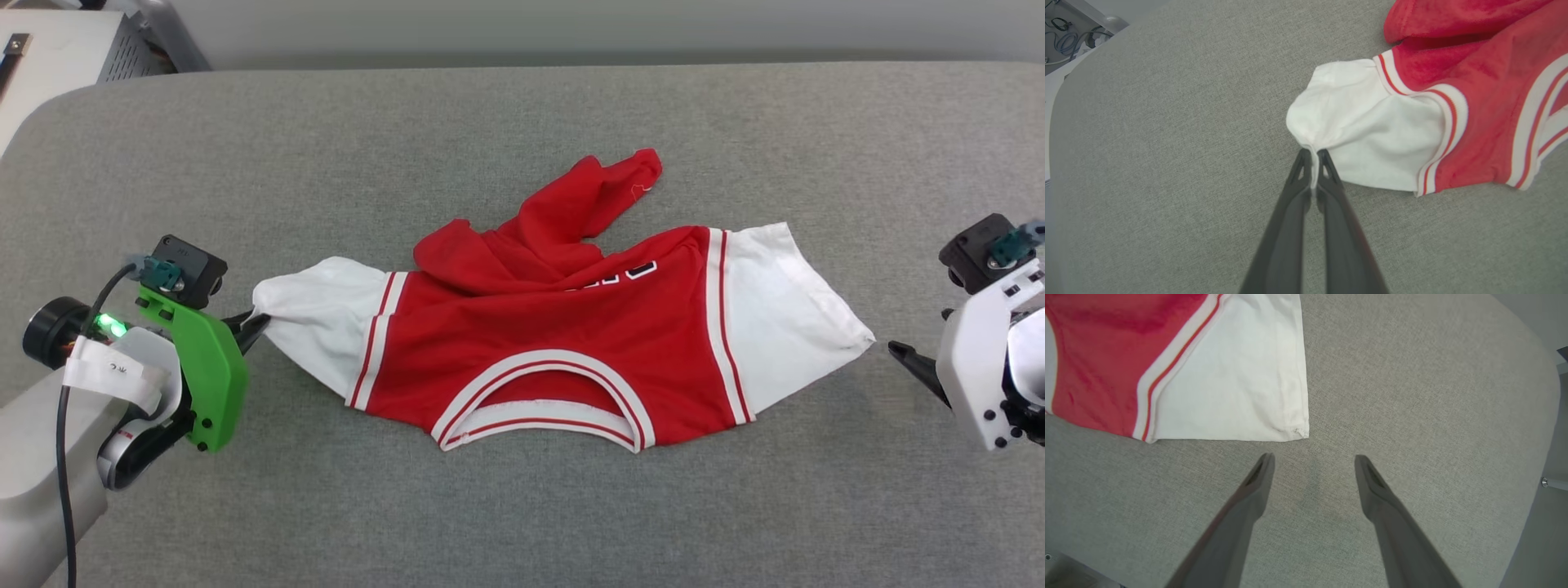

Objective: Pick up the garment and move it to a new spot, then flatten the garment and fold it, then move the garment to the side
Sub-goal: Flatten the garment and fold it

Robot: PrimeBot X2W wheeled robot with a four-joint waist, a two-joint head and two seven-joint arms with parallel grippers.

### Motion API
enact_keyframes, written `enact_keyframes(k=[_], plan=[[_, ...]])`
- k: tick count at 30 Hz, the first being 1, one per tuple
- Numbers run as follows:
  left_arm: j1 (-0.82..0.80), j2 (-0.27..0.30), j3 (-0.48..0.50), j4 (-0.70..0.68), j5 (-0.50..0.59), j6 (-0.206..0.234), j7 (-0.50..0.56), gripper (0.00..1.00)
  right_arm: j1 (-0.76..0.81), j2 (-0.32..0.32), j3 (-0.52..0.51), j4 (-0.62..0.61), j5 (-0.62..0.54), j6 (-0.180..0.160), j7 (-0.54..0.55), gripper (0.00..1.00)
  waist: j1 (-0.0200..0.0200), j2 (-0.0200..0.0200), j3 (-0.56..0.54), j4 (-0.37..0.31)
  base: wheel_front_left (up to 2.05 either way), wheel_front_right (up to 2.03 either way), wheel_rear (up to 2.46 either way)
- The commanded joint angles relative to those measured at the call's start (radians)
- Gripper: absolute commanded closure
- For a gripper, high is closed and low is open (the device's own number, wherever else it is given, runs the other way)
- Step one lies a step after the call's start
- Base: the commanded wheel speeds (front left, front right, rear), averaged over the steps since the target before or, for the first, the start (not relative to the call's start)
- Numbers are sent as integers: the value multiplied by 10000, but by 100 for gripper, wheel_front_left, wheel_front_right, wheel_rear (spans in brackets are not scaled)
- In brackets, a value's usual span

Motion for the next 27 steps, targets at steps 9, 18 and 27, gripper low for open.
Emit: enact_keyframes(k=[9, 18, 27], plan=[[-343, 75, 132, -421, 297, 202, -272, 100, -1762, 527, 1246, 1786, 532, -9, 323, 0, -1, 0, 1106, 445, 0, 0, 0], [-495, -132, 148, -347, 361, 215, -475, 100, -2035, 859, 2790, 3239, 1024, -9, 146, 0, -1, 0, 1487, 597, 0, 0, 0], [-380, -165, 140, -16, 209, 117, -655, 100, -2303, 806, 3651, 3603, 1476, -9, -890, 100, -1, 0, 1256, 408, 0, 0, 0]])
